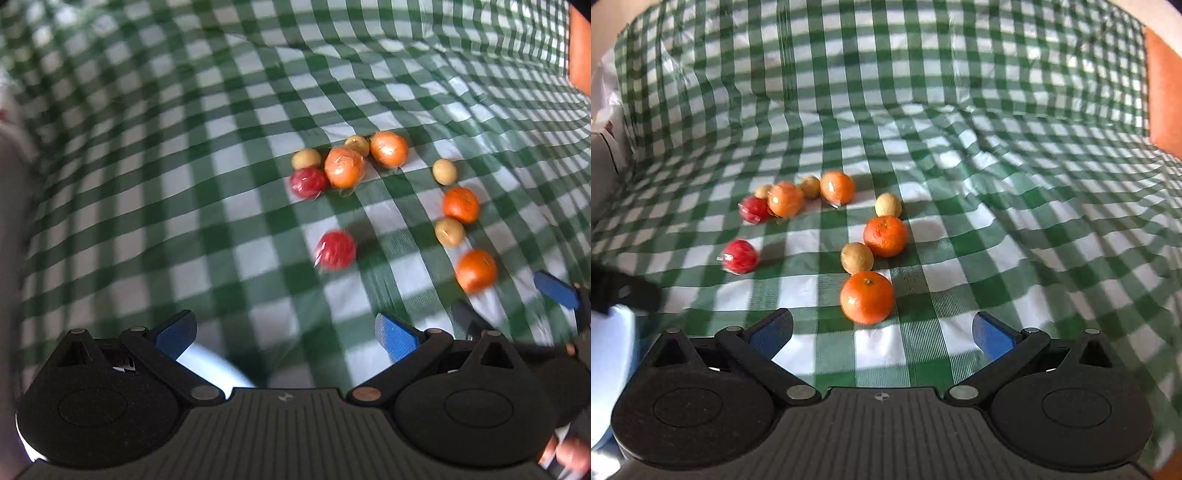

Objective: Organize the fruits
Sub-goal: 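Grasp a red plum with the left tool while the right tool grasps an orange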

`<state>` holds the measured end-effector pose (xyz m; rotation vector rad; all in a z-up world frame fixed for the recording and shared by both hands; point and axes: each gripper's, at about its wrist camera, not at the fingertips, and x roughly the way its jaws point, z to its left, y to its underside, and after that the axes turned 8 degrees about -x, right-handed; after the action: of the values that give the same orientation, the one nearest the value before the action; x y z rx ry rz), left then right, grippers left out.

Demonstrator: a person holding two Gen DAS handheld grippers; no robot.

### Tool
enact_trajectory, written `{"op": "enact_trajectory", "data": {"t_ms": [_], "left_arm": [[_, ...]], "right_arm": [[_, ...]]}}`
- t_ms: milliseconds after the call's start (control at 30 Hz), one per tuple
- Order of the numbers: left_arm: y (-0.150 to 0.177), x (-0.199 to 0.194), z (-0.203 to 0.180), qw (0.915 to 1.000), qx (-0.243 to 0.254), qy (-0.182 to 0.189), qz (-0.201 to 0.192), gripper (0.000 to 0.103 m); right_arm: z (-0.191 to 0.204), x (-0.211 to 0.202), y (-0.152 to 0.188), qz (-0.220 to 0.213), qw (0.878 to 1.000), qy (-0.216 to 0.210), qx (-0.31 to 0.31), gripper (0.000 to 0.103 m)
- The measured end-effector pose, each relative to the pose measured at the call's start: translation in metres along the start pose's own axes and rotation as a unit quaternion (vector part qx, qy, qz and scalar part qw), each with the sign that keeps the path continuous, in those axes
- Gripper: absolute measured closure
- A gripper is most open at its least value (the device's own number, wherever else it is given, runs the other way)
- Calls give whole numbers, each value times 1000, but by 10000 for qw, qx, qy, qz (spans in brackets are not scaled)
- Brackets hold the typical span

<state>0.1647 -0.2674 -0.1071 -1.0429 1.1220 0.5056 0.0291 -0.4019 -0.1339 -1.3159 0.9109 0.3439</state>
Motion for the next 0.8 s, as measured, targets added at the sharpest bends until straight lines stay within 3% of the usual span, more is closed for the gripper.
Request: {"op": "enact_trajectory", "data": {"t_ms": [133, 233, 333, 367, 400, 433, 467, 567, 800], "left_arm": [[-23, 41, -10, 9997, 45, -10, 219, 0], [-33, 61, -15, 9988, 116, 186, 434, 0], [-38, 67, -18, 9989, 135, 256, 370, 0], [-39, 66, -19, 9988, 151, 322, 323, 5], [-38, 63, -21, 9987, 215, 373, 275, 23], [-38, 58, -22, 9979, 296, 523, 233, 35], [-38, 54, -24, 9972, 332, 635, 205, 64], [-34, 43, -26, 9972, 369, 656, 39, 68], [-15, -10, 4, 9943, -132, 973, -407, 68]], "right_arm": [[-3, 29, 0, 80, 9999, 79, -115, 5], [1, 31, 4, -126, 9994, 136, -290, 6], [5, 28, 7, -244, 9988, 137, -413, 11], [8, 26, 9, -296, 9984, 107, -468, 17], [11, 23, 10, -345, 9979, 50, -544, 23], [13, 21, 9, -390, 9972, -22, -636, 39], [16, 19, 10, -415, 9964, -110, -733, 64], [21, 16, 11, -431, 9951, -43, -889, 65], [-4, 0, 0, -267, 9991, 190, -281, 66]]}}
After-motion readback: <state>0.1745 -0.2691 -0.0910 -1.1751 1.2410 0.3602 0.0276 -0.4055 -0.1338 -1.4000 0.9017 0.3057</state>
